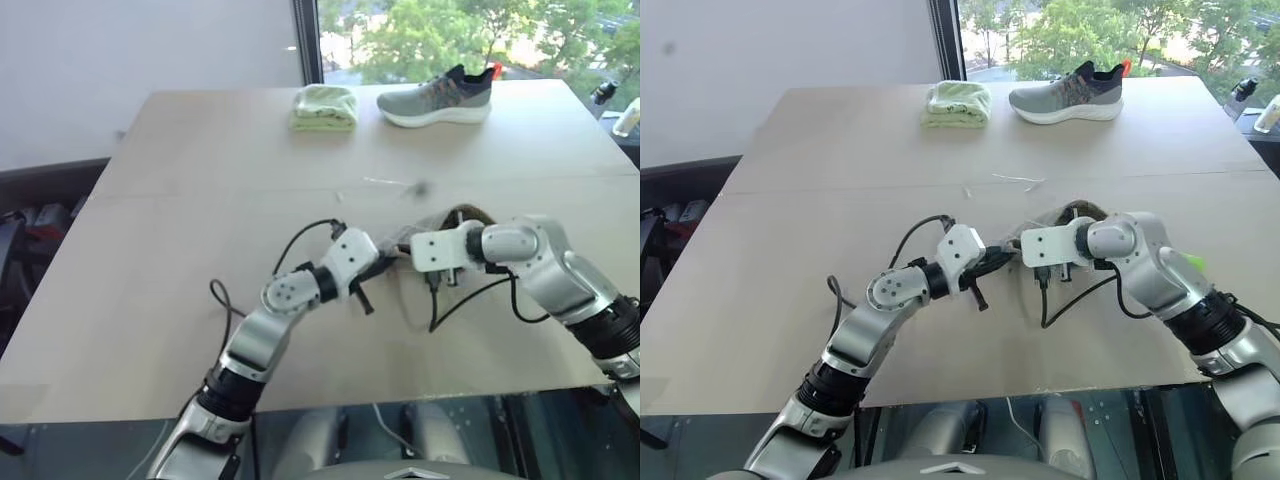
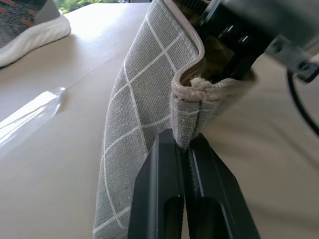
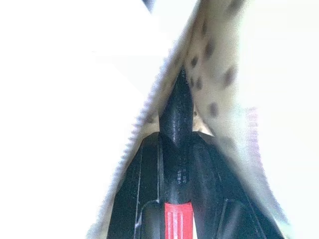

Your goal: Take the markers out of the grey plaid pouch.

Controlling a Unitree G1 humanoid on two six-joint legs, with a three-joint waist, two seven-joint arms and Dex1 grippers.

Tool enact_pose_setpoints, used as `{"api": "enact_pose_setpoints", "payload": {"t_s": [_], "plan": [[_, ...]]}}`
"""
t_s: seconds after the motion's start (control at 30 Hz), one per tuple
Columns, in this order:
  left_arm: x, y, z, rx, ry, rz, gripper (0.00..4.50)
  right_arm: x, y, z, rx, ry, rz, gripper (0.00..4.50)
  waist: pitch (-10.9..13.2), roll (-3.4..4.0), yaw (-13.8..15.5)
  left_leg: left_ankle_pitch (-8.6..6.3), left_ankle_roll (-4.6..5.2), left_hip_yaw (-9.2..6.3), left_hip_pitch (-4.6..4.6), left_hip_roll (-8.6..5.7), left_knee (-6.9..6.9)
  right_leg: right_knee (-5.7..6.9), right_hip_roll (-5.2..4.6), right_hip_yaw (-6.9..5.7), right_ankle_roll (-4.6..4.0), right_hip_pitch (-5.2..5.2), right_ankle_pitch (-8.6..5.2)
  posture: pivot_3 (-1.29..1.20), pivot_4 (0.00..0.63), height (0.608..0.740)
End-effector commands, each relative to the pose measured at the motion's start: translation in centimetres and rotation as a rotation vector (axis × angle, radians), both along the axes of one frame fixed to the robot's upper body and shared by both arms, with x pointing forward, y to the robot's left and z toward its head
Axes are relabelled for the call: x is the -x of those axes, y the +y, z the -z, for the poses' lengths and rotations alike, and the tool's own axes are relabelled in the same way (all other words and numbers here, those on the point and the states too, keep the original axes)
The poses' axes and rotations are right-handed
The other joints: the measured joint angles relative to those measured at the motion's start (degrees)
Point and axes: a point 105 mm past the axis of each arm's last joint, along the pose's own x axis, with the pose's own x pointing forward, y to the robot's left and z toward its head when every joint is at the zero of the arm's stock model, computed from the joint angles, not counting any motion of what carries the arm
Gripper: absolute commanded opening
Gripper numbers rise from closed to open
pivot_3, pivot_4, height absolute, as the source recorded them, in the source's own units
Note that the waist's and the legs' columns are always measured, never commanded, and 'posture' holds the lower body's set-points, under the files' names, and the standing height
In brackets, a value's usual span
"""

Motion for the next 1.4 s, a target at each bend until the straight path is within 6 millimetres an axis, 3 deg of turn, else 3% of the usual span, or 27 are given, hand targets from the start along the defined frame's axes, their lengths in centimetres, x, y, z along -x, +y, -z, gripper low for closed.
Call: {"api": "enact_pose_setpoints", "payload": {"t_s": [0.03,0.27,0.37,0.67,0.77,0.93,1.13,1.27,1.4], "plan": [[-1.1,0.9,-1.4,0.035,-0.056,-0.083,0.0,1.0,0.3,-1.8,-0.029,-0.059,-0.042,0.21,0.0,0.0,-0.04,0.0,0.0,0.02,0.0,0.0,0.01,0.0,0.0,0.01,0.0,0.0,0.0,0.0,0.15,0.74],[-2.0,2.0,-1.7,0.052,-0.069,-0.157,0.0,1.1,-0.9,-3.1,-0.131,-0.09,0.037,0.21,0.0,0.0,-0.05,0.0,0.0,0.02,0.01,0.01,0.02,0.03,-0.01,0.02,0.0,0.0,0.0,0.0,0.15,0.74],[-1.8,3.6,-1.2,-0.003,-0.098,-0.183,0.0,0.9,-3.7,-4.4,-0.23,-0.048,0.166,0.21,0.0,0.0,-0.18,0.0,0.0,0.04,0.01,0.01,0.01,0.04,0.0,0.05,0.0,-0.01,0.0,0.0,0.15,0.74],[-1.2,8.2,0.1,-0.146,-0.146,-0.269,0.0,2.4,-8.6,-6.1,-0.503,0.194,0.378,0.21,0.0,0.01,-0.11,-0.01,0.01,0.01,0.02,0.03,0.0,0.0,-0.16,0.07,-0.01,0.04,0.0,0.0,0.15,0.74],[-1.1,9.6,0.4,-0.176,-0.148,-0.318,0.0,1.9,-10.7,-6.5,-0.552,0.199,0.454,0.21,0.0,0.0,-0.04,-0.01,0.01,0.03,0.05,0.05,-0.01,0.03,-0.16,0.09,-0.01,0.04,0.0,0.0,0.15,0.74],[-1.3,11.2,0.5,-0.197,-0.165,-0.406,0.0,-0.8,-14.2,-6.6,-0.719,0.137,0.658,0.21,0.01,0.0,-0.05,-0.01,0.01,0.07,0.05,0.04,0.0,0.03,-0.17,0.12,-0.01,0.04,0.01,0.0,0.15,0.74],[-1.5,12.4,0.2,-0.205,-0.195,-0.479,0.0,-2.9,-15.6,-7.3,-0.989,0.144,0.776,0.21,0.01,0.01,-0.08,-0.01,0.0,0.11,0.05,0.06,-0.07,0.03,-0.16,0.15,-0.01,0.0,0.01,0.0,0.15,0.74],[-1.7,13.2,-0.1,-0.212,-0.213,-0.511,0.0,-3.9,-17.1,-7.2,-0.959,0.067,0.847,0.21,0.01,0.01,0.07,-0.01,0.01,0.1,0.01,0.03,-0.06,0.02,-0.17,0.15,-0.01,-0.02,0.01,0.0,0.15,0.74],[-1.5,13.1,0.0,-0.207,-0.211,-0.501,0.0,-4.1,-15.6,-6.8,-0.925,0.097,0.783,0.21,0.01,0.02,-0.12,-0.01,0.01,0.12,-0.01,0.03,-0.07,0.0,-0.18,0.15,-0.01,-0.06,0.01,0.0,0.15,0.74]]}}
